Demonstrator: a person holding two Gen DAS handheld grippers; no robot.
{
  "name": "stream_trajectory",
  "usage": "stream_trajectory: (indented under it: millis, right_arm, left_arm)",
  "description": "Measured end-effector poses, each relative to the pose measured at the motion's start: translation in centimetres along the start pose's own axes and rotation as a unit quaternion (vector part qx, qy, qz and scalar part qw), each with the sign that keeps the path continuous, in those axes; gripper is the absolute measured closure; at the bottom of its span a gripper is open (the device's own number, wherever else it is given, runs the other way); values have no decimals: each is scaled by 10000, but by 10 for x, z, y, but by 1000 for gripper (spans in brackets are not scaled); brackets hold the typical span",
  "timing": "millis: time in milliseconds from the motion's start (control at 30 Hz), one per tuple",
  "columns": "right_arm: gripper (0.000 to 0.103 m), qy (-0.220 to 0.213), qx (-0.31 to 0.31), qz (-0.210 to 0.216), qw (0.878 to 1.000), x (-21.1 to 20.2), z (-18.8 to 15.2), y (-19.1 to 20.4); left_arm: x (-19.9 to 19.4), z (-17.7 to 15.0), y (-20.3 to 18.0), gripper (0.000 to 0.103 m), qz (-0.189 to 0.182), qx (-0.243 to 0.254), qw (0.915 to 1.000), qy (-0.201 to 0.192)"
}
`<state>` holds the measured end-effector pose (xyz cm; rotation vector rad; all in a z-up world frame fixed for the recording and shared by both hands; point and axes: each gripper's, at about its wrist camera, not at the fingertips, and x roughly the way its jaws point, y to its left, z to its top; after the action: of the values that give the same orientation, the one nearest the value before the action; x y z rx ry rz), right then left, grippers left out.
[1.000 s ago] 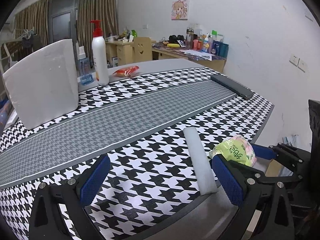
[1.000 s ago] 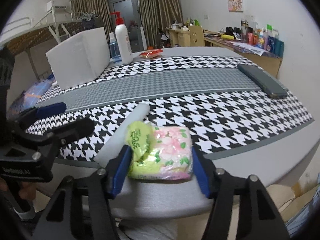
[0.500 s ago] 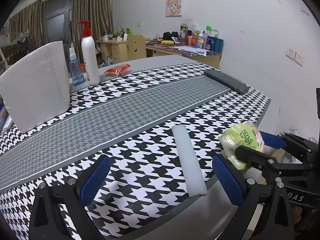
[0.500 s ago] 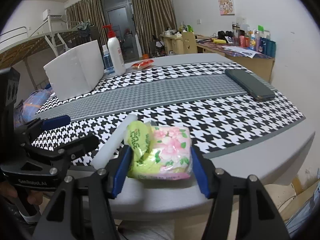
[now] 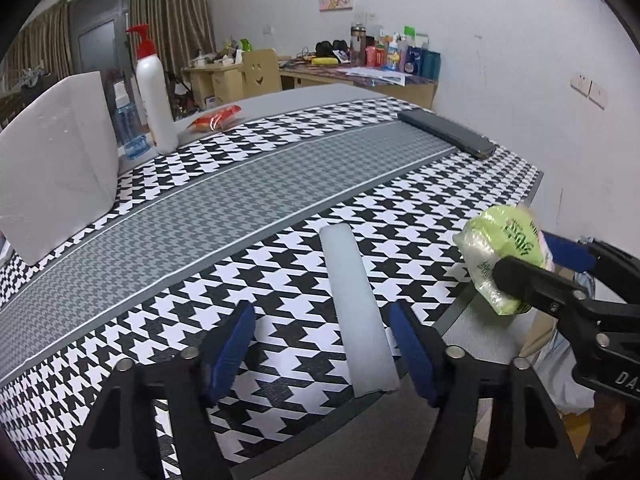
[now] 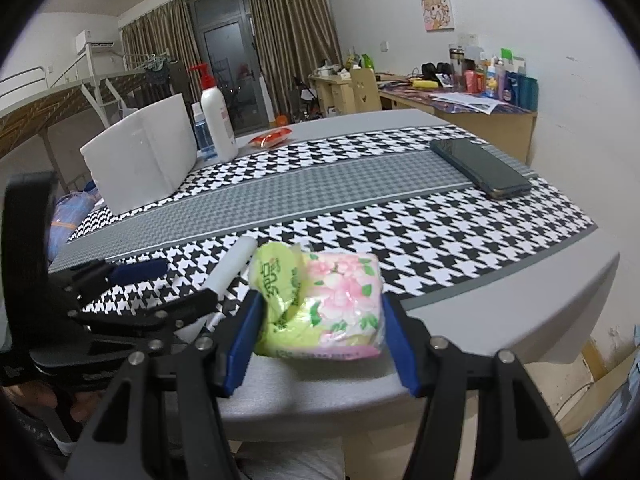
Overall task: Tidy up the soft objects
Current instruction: 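Close the right gripper on the tissue pack while the left gripper grasps the white foam stick, then lift and carry the tissue pack and white foam stick toward the white foam box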
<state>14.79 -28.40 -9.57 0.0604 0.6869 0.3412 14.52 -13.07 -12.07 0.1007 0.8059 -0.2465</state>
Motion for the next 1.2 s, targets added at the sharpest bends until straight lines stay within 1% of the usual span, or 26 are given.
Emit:
stream_trajectory:
  millis: [67, 233, 367, 600, 767, 900, 967, 1200]
  right_arm:
    - [39, -17, -1, 1, 10000, -1, 0, 0]
    - [39, -58, -1, 7, 10000, -4, 0, -3]
    - [39, -79, 21, 23, 10000, -6, -1, -3]
    - [39, -112, 51, 55, 9999, -7, 1, -5]
    - [39, -158, 50, 80, 9998, -10, 2, -5]
    - [39, -152, 65, 79, 9998, -9, 2, -4]
    - [39, -166, 54, 96, 9998, -9, 3, -4]
    - [39, -175, -21, 126, 9998, -9, 7, 4]
  left_arm:
    - [2, 0, -3, 40, -1, 41, 10000, 36]
    - [4, 0, -10, 55, -32, 109, 9999, 73]
    - [3, 1, -12, 60, -48, 135, 9999, 59]
    - [4, 4, -10, 79, -228, -89, 9996, 133]
    - [3, 4, -5, 84, -344, -303, 9988, 173]
    - [0, 3, -5, 86, -381, -295, 9988, 91]
    - [-2, 3, -5, 87, -472, -287, 9985, 37]
    - [-17, 3, 2, 87, -296, -268, 9990, -224]
